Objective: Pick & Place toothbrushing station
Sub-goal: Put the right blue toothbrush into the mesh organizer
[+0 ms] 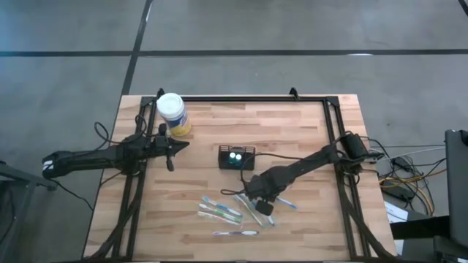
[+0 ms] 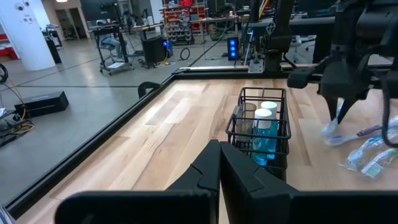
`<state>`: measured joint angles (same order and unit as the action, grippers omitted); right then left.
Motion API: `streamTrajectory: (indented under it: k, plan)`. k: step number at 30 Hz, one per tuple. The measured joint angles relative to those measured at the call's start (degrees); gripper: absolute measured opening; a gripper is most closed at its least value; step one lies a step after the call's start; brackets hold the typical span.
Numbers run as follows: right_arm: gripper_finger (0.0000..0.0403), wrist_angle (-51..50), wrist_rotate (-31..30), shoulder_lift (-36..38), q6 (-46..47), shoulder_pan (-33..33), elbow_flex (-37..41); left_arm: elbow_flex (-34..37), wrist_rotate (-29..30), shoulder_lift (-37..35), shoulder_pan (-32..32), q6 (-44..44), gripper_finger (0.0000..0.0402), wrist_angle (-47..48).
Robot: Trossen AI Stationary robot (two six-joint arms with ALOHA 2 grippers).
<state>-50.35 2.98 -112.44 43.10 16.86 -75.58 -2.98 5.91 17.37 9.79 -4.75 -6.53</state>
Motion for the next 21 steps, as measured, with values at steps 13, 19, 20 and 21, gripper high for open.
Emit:
streamTrajectory:
  k: [13,19,20,21]
  plan:
    - [0.0015,11.11,-10.57,23.03,-13.00,-0.09,1.40,0.00,0.05,0.00,-0.01,0.06,0.0007,-0.03]
    - [0.0014,19.78,-15.18,37.15,-22.16,-2.33,6.73,0.00,0.13,0.00,-0.01,0.37,0.0007,-0.04]
    - [0.0014,21.42,-16.12,39.78,-23.30,-2.87,8.35,0.00,0.13,0.00,0.01,0.39,0.0007,-0.05]
    - [0.0014,23.49,-16.63,42.47,-24.58,-3.46,10.30,0.00,0.14,0.00,0.00,0.39,0.0007,-0.06]
